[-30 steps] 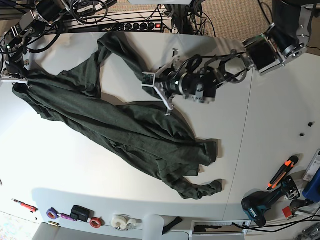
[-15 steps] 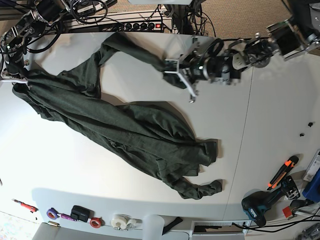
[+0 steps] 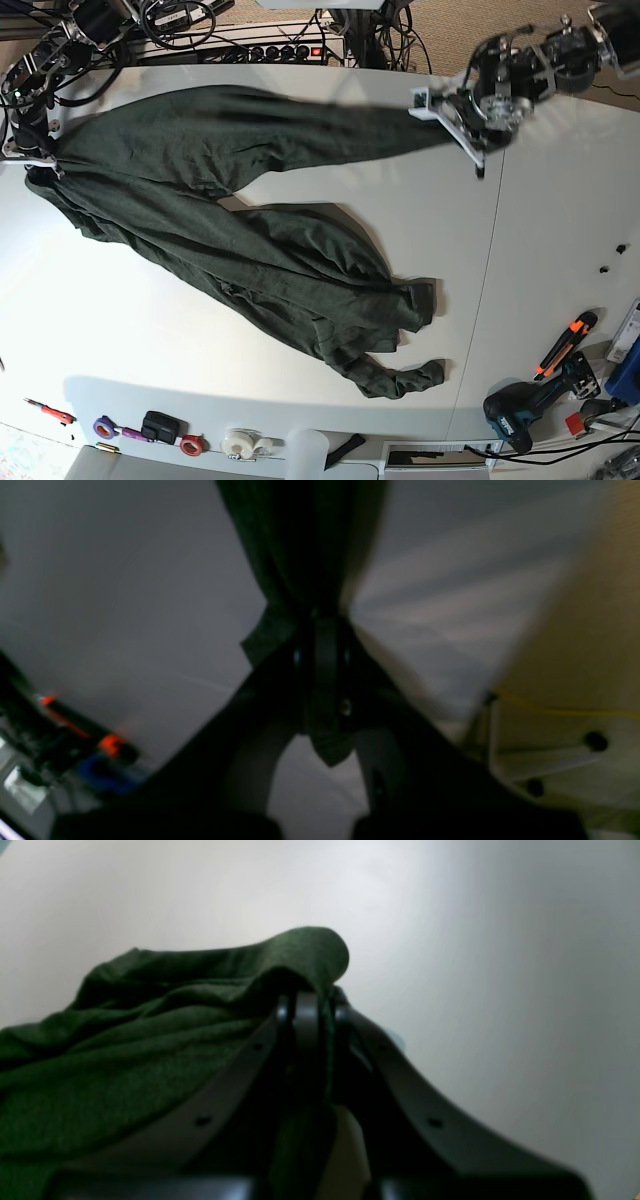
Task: Layout the t-shirt on the table in an organized manner, then fold the t-shirt properly
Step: 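Drag the sleeve with the left gripper outward away from the shirt body, then release the sleeve and move the left gripper to the shirt's middle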
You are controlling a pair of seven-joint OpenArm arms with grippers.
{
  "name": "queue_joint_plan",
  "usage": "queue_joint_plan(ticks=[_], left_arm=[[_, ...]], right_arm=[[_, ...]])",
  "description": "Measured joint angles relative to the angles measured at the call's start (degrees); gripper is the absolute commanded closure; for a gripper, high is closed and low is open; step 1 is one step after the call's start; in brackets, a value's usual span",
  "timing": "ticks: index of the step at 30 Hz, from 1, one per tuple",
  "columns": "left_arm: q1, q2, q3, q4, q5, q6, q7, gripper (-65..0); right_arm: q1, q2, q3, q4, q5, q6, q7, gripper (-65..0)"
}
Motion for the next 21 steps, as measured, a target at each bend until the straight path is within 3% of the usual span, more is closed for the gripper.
queue_joint_plan(ticks=[12,13,17,21], left_arm=[[4.26,0.0,-2.54,1.29,0.63,1.75,1.16,0.0],[4.26,0.0,-2.54,1.33,0.61,1.75,1.4,-1.2],[4.24,0.0,-2.56,1.38,0.76,2.69,1.75,-21.8],[4.15,0.0,-2.58,1.62,1.16,3.65,1.77,-24.7]], right_arm=[[0.02,0.02,0.0,0.0,0.04,0.15,0.0,0.0],[0.0,0.02,0.0,0.0,0.07,0.17,0.0,0.0],[0.02,0.02,0.0,0.0,0.09,0.17,0.02,0.0],[0.04,0.02,0.0,0.0,0.07,0.17,0.22,0.0]])
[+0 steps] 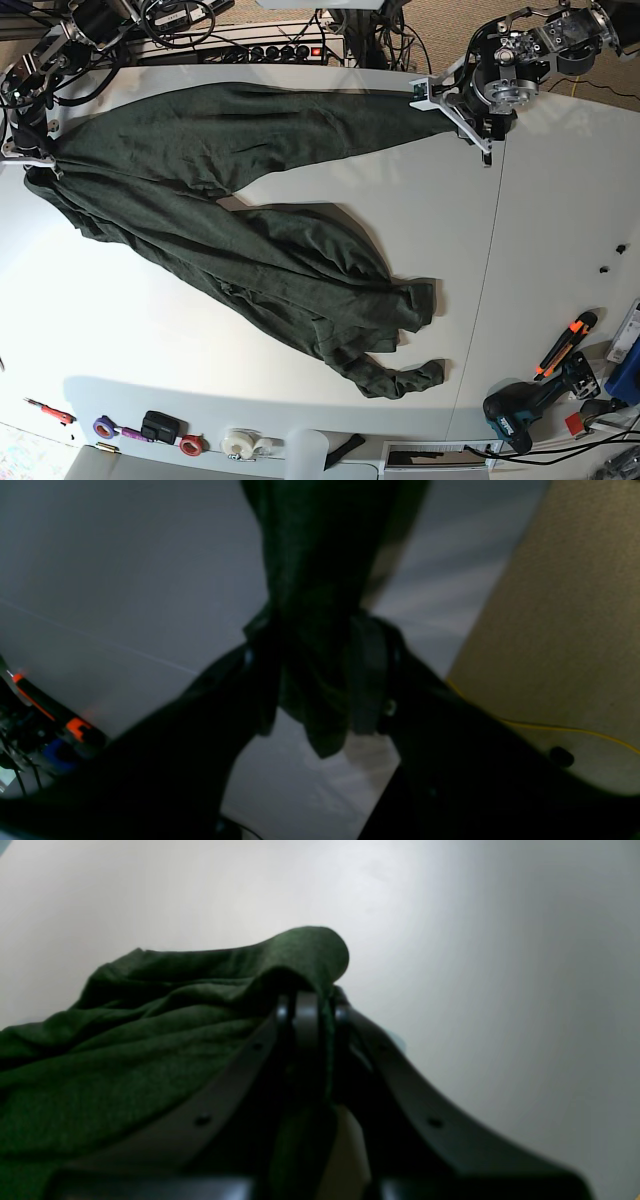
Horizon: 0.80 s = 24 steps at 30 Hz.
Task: Layout the t-shirt on the table in an organized manner, then fold the t-shirt properly
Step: 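Release the sleeve and move the left gripper to the shirt's middle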
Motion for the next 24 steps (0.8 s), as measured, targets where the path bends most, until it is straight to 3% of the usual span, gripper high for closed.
queue_joint_plan(ticks=[9,12,15,19,24], left_arm=[[-0.37,-0.68,-0.02,12.41,7.89,3.93,-1.9,-24.5],[-1.81,-0.66,0.04,13.66,7.39,3.63,-6.08,-24.5],[-4.81,-0.5,0.02,13.51,7.52,6.25,-12.87,-24.5],[-10.49,2.69,0.04,12.48,7.58,7.26,-15.87,-24.5],[-16.87,8.11,0.17,-2.27,7.39,6.88,-20.57,-24.5]], right_arm=[[-0.02,0.07,0.0,0.0,0.02,0.0,0.0,0.0],[-0.02,0.09,0.0,0.0,0.02,0.0,0.0,0.0],[-0.02,0.13,0.0,0.0,0.02,0.02,0.0,0.0],[0.0,0.22,0.0,0.0,0.02,0.02,-0.02,0.0],[0.0,0.2,0.02,0.0,0.04,0.0,-0.04,0.0]])
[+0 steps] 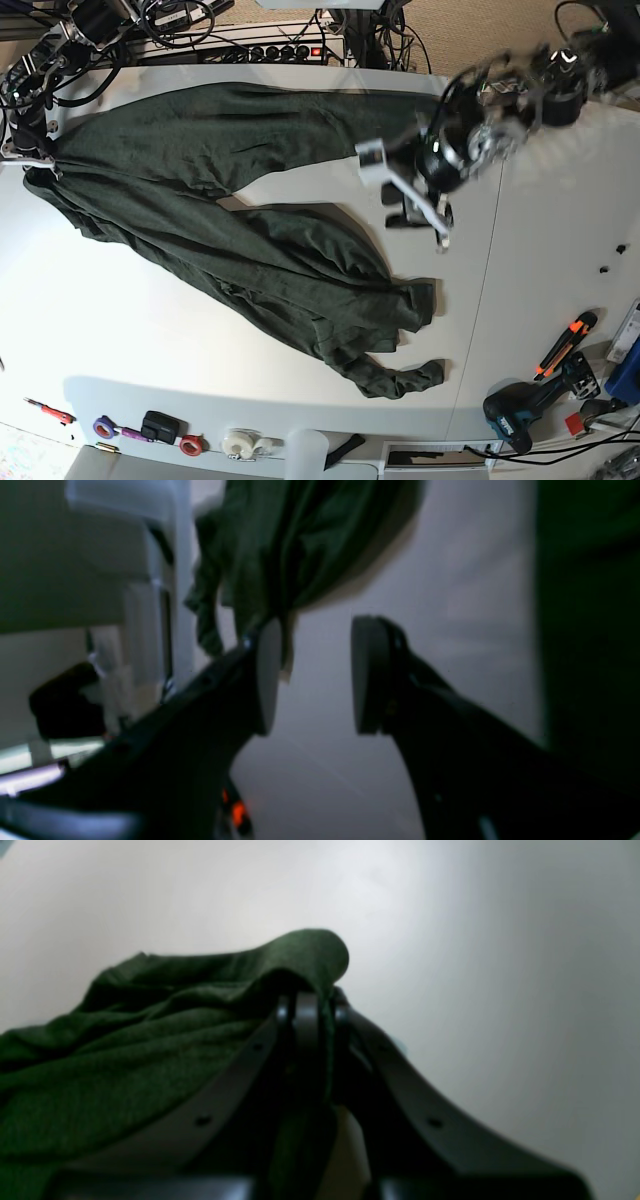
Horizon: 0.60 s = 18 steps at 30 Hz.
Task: Layout the t-shirt on the table in an organized manner, then fold the t-shirt properly
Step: 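Release the sleeve and move the left gripper to the shirt's middle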
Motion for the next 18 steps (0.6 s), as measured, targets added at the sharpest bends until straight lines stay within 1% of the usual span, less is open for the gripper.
queue_joint_plan(ticks=[6,9,11,13,15,18], left_arm=[[-9.03,8.85,0.2,-23.52,-0.17,-0.15,-4.85,-24.5],[-13.73,12.26,0.15,-34.67,-0.17,-0.13,-6.71,-24.5],[-16.61,14.27,0.13,-41.07,-1.66,0.07,-7.21,-24.5],[-18.91,15.82,0.13,-45.72,-3.76,-0.42,-7.65,-24.5],[-20.24,16.74,0.13,-48.7,-4.52,-0.57,-7.93,-24.5],[-20.41,16.76,0.13,-49.64,-5.53,-2.29,-8.04,-24.5]], right_arm=[[0.0,0.0,0.02,0.0,-0.02,0.0,-0.02,0.0],[0.0,-0.07,-0.02,0.0,-0.02,0.0,0.0,0.0],[0.0,-0.02,-0.02,0.0,0.0,0.0,0.0,0.0],[0.0,-0.04,-0.02,0.0,-0.04,0.0,0.0,0.0],[0.0,-0.04,-0.02,0.0,0.0,0.02,0.02,0.0],[-0.02,-0.02,-0.02,0.0,-0.02,-0.02,0.02,0.0]])
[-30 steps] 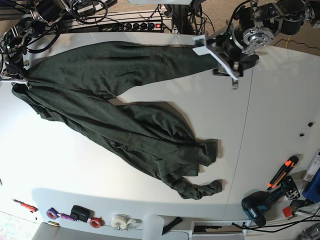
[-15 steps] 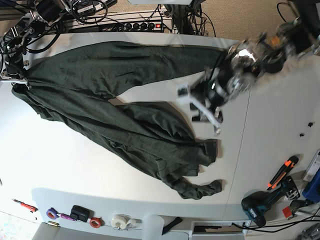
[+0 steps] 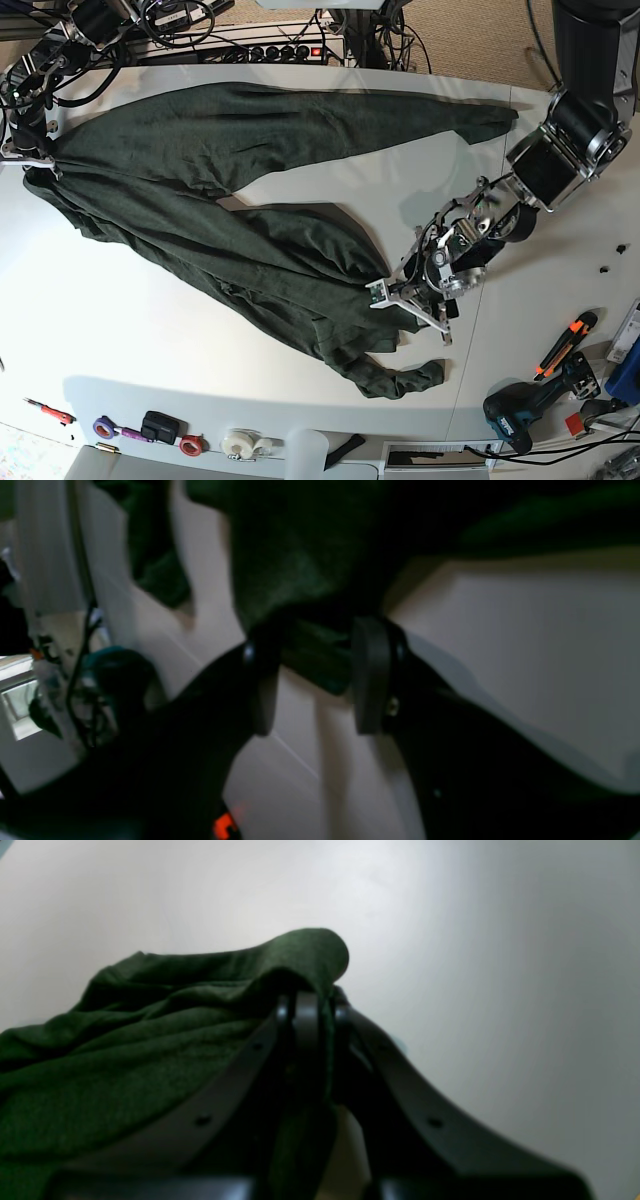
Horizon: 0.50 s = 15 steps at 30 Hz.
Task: Layout the t-shirt on the table in an organized manner, then fold the t-shirt properly
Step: 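Release the sleeve and move the left gripper to the shirt's middle, then grasp the shirt fabric at its middle with the left gripper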
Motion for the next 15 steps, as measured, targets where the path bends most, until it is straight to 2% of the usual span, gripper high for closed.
queue_joint_plan(ticks=[15], left_arm=[[-0.07,-0.13,0.0,0.02,-1.44,-1.88,0.0,-24.5]], right_arm=[[0.0,-0.02,0.0,0.0,0.0,0.02,0.02,0.0]])
